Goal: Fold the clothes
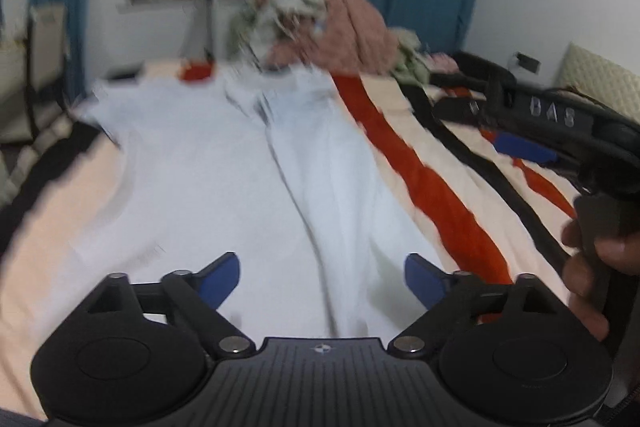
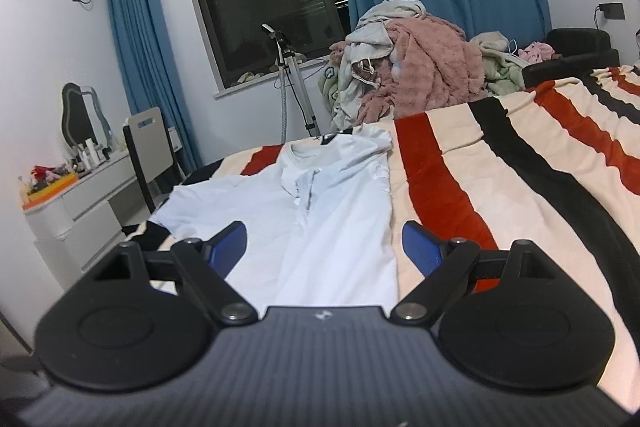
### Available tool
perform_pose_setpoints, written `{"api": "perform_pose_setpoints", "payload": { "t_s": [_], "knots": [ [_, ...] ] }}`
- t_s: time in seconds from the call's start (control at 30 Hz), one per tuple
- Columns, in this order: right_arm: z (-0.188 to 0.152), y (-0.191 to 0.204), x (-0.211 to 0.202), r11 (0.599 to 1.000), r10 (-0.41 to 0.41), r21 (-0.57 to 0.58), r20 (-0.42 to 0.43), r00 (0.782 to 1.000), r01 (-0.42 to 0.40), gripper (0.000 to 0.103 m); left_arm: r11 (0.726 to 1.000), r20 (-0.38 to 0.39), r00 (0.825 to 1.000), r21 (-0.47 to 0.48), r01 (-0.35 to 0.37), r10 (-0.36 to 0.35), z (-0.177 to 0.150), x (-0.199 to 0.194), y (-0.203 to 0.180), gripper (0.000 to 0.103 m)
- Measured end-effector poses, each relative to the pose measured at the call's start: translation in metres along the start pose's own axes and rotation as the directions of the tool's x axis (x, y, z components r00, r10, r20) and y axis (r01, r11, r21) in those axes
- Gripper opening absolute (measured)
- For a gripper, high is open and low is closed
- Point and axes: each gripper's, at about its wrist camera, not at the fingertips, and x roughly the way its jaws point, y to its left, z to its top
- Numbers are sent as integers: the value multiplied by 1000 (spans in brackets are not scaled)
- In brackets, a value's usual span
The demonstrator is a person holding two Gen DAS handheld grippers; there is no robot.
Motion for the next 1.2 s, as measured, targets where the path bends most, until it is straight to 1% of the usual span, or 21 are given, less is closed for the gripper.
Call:
{"api": "perform_pose_setpoints", "payload": {
  "t_s": [0.03, 0.2, 0.27, 0.33, 0.43, 0.5, 0.57, 0.7, 0.73, 0.8, 0.97, 1.03, 1.17, 1.2],
  "knots": [
    [3, 3, -3, 1000, 3, 1, 3, 1000, -3, 86, 1000, 20, 1000, 2, -16, 16, 5, -9, 2, 100],
    [24, 16, -3, 999, 25, 38, -3, 1000, -25, 86, 997, 108, 992, 11, -70, 68, 36, -53, 8, 102],
    [34, 24, 3, 998, 37, 48, -15, 999, -36, 86, 996, 113, 990, 4, -90, 89, 52, -65, 10, 102],
    [46, 31, 14, 997, 48, 61, -33, 998, -46, 79, 996, 98, 991, -3, -91, 91, 70, -71, 11, 103],
    [64, 42, 35, 998, 54, 41, -37, 998, -53, 79, 994, 92, 990, 14, -105, 103, 94, -72, 16, 103],
    [72, 46, 52, 998, 56, 18, -37, 998, -55, 79, 992, 92, 989, 20, -121, 119, 105, -61, 20, 103],
    [76, 46, 75, 998, 59, 20, -55, 997, -58, 79, 994, 94, 989, -6, -112, 112, 109, -47, 31, 103],
    [69, 38, 131, 995, 83, 63, -113, 990, -76, 78, 990, 125, 989, -122, -63, 78, 93, 2, 69, 103],
    [66, 36, 147, 994, 88, 68, -129, 988, -80, 76, 988, 119, 990, -143, -58, 76, 88, 15, 77, 103],
    [61, 33, 182, 994, 96, 67, -154, 983, -87, 75, 981, 71, 993, -177, -78, 92, 86, 42, 89, 102],
    [47, 31, 273, 994, 108, 44, -214, 971, -100, 75, 981, 57, 997, -186, -46, 57, 76, 88, 115, 103],
    [42, 31, 307, 995, 100, 20, -234, 967, -98, 75, 980, 58, 996, -190, -54, 66, 75, 104, 123, 103],
    [27, 25, 371, 998, 62, 28, -274, 960, -56, 75, 978, 61, 995, -195, -69, 83, 74, 135, 138, 103],
    [22, 23, 383, 999, 47, 23, -282, 958, -42, 75, 981, 67, 994, -182, -71, 85, 72, 141, 140, 103]
  ]
}}
